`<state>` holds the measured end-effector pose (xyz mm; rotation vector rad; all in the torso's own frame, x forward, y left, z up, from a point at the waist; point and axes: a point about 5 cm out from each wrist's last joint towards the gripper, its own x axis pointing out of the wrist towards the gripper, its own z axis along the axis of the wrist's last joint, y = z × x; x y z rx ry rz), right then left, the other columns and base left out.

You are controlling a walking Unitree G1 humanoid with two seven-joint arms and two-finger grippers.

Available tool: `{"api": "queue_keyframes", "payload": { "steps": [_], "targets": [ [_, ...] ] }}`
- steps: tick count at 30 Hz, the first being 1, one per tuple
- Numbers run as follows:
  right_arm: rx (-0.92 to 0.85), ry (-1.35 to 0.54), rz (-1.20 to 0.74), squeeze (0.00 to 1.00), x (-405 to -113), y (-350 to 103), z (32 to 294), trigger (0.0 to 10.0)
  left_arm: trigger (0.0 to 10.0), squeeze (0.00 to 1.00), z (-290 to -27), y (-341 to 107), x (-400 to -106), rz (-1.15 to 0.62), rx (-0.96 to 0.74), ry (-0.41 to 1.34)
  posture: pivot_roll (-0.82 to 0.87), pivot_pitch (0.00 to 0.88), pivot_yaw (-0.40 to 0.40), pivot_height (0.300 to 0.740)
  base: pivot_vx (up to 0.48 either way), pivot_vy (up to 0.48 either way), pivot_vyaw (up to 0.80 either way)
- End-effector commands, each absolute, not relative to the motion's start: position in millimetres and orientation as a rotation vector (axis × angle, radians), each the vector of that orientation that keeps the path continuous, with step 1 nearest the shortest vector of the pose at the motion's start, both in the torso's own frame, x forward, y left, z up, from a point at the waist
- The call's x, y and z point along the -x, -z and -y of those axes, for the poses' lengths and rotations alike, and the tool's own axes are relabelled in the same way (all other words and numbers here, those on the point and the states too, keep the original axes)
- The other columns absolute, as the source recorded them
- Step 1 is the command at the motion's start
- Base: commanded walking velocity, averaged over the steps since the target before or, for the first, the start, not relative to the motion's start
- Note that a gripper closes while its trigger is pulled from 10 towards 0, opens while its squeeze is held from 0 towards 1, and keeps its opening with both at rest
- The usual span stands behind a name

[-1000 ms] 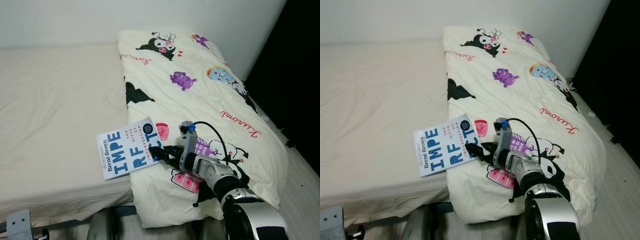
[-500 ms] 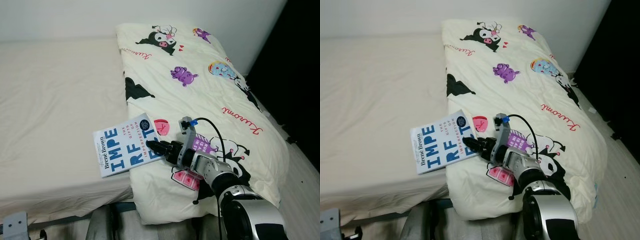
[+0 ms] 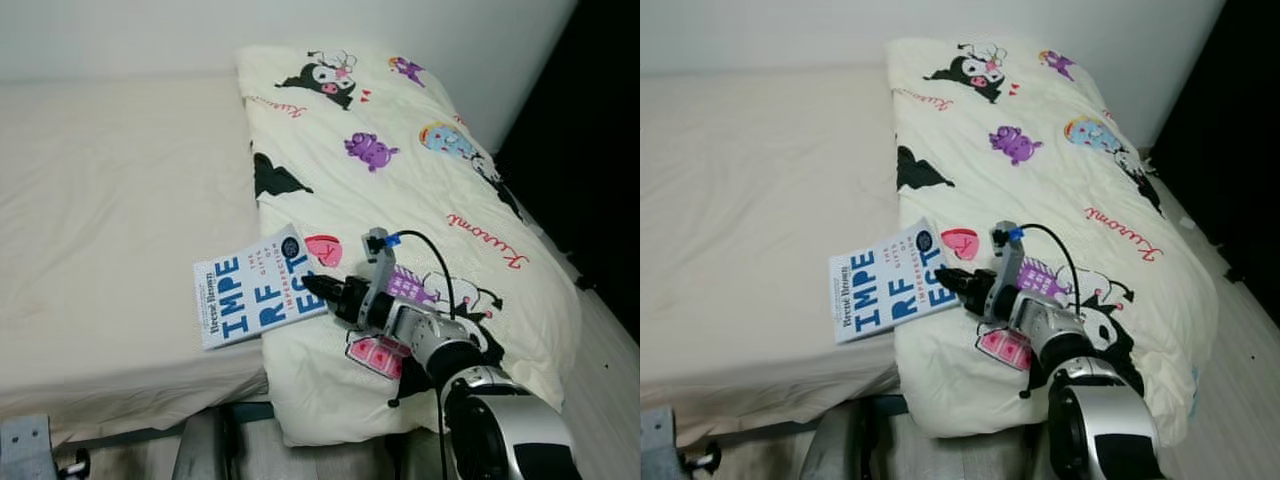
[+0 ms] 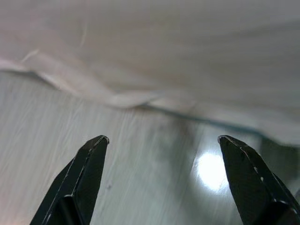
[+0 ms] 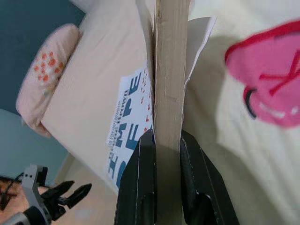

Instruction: Clean up the room

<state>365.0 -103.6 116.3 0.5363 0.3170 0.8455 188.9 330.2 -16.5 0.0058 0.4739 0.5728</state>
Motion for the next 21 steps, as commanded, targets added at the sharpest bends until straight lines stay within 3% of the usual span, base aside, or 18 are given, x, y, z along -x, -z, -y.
{"api": "queue_keyframes", "payload": {
  "steps": [1, 2, 4, 9, 15, 21],
  "targets": [
    [-0.570, -0.841, -0.149, 0.00, -374, -141, 111, 0.0, 10.0, 0.00, -335, 2, -207, -0.421, -0.005, -0.632, 0.17, 0.134, -0.063, 0.505, 0.000, 0.000, 0.00],
    [-0.570, -0.841, -0.149, 0.00, -374, -141, 111, 0.0, 10.0, 0.00, -335, 2, -207, -0.421, -0.005, -0.632, 0.17, 0.134, -0.063, 0.505, 0.000, 0.000, 0.00],
    [-0.567, -0.861, -0.016, 0.00, -378, -163, 114, 0.0, 10.0, 0.00, -340, -27, -238, -0.337, -0.058, -0.692, 0.16, 0.110, -0.063, 0.510, 0.000, 0.000, 0.00],
    [-0.571, -0.872, 0.049, 0.00, -378, -175, 116, 0.0, 10.0, 0.00, -343, -42, -249, -0.292, -0.069, -0.744, 0.15, 0.089, -0.063, 0.520, 0.000, 0.000, 0.00],
    [-0.588, -0.871, 0.145, 0.00, -374, -190, 127, 0.0, 10.0, 0.00, -335, -110, -288, 0.007, -0.065, -0.728, 0.13, 0.056, -0.079, 0.545, 0.000, 0.000, 0.00],
    [-0.583, -0.851, 0.168, 0.00, -371, -193, 134, 0.0, 10.0, 0.00, -328, -132, -306, -0.049, -0.251, -0.720, 0.12, 0.041, -0.076, 0.565, -0.199, 0.000, 0.00]
  ]
}}
